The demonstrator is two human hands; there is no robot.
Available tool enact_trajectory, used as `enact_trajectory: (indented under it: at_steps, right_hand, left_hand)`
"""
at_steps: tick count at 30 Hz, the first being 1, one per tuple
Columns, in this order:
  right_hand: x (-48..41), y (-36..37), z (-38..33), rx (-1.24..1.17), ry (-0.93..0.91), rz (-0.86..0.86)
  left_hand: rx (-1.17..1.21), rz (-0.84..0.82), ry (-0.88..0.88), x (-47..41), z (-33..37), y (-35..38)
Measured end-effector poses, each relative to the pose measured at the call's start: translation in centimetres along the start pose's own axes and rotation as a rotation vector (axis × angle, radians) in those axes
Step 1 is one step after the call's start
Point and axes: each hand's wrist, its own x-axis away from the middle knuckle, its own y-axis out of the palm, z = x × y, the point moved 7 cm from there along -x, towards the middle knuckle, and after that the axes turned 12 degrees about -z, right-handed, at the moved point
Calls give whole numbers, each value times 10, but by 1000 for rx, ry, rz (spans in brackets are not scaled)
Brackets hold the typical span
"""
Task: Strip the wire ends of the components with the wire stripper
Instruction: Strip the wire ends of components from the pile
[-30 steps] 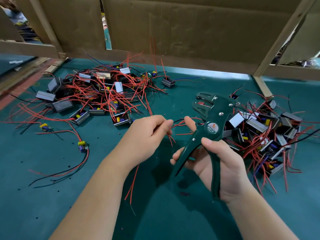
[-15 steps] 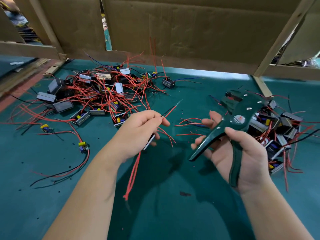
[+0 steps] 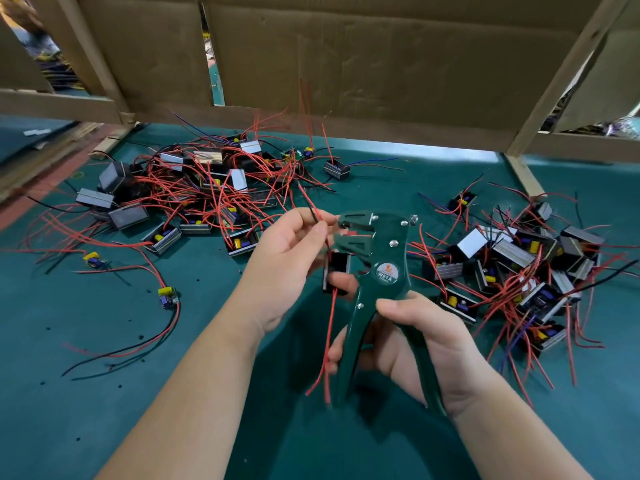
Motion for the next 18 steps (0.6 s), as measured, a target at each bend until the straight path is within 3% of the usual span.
enact_trajectory:
  at_steps: [2, 6, 10, 12, 15, 18]
  right_hand:
    - [1, -10, -6, 13, -103, 120]
    - [18, -34, -35, 75, -450, 394]
    - [35, -53, -52, 53, -622, 570]
    - [39, -56, -53, 69, -651, 588]
    - [42, -54, -57, 162, -688, 602]
    - [45, -52, -55, 277, -695, 630]
  left_hand:
    - [-112, 59, 36, 2, 5, -11]
    - [-679, 329, 117, 9, 28, -41]
    - [-915, 564, -12, 18, 31, -62]
    - [-981, 571, -177, 19, 22, -70]
    - [-1140, 402, -473, 18, 4, -69]
    - [-1277, 339, -490, 16, 2, -66]
